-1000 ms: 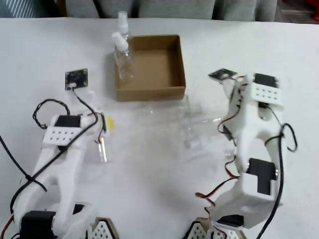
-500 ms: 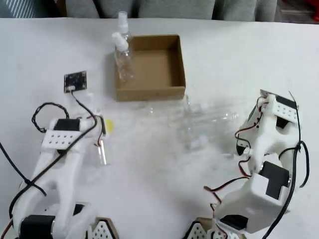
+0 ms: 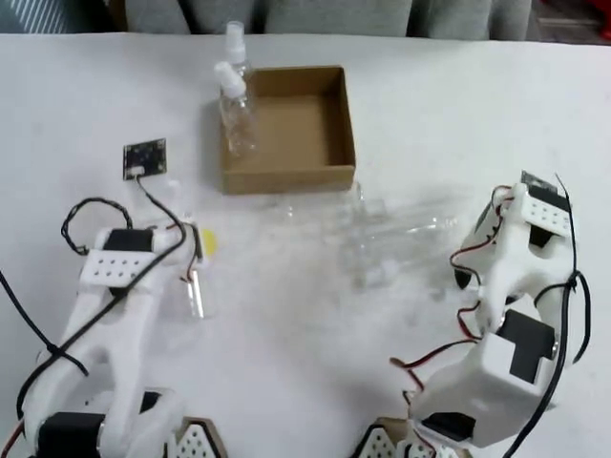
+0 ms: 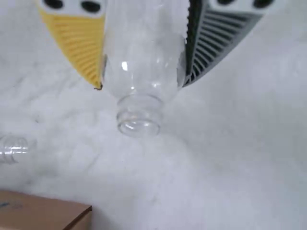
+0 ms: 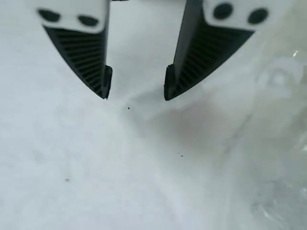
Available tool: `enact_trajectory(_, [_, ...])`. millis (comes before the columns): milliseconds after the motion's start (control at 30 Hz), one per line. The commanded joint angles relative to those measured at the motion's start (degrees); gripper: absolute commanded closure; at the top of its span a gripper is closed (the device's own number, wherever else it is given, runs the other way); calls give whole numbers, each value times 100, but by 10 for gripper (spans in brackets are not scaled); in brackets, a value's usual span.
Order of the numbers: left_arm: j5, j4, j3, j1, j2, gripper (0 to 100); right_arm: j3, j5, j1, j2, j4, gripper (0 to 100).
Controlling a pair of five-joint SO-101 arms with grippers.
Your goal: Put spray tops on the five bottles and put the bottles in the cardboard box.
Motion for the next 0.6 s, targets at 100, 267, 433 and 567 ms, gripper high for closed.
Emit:
enact_trajectory(100, [62, -158, -70, -31, -268, 978, -53, -712, -136, -505, -40, 836])
enact_trajectory(267, [62, -158, -70, -31, -268, 978, 70, -1292, 4, -1174, 154, 836])
enact_trajectory(433, [62, -158, -53, -31, -268, 978, 809, -1864, -215, -1560, -382, 835])
enact_trajectory(567, [62, -158, -44, -31, -268, 978, 1169, -1925, -215, -1534, -813, 835])
